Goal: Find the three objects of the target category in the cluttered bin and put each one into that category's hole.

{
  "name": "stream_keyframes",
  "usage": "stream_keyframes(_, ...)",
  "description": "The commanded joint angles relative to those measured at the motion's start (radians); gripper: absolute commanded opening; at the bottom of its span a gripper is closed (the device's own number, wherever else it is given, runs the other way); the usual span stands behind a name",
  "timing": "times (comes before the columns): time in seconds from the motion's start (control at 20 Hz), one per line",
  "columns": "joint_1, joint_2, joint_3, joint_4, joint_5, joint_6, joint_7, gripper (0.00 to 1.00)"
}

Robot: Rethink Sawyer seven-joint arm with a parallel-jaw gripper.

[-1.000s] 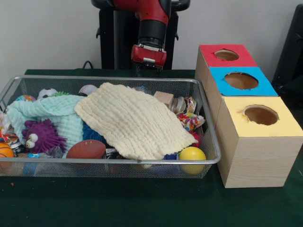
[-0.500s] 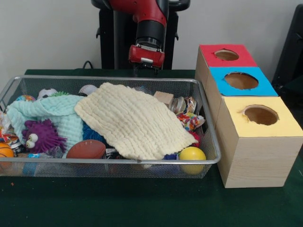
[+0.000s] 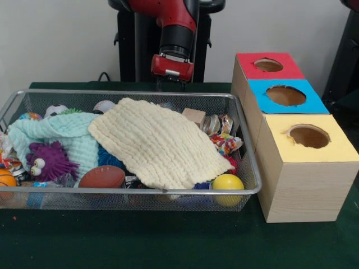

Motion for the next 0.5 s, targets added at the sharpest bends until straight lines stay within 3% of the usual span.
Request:
stream_keyframes(0.05, -0.024, 0.050, 0.051, -0.155, 0.062, 0.149, 0.190, 1.00)
stream_keyframes(0.5, -0.021, 0.057, 0.067, -0.175, 0.058, 0.227, 0.188, 1.00)
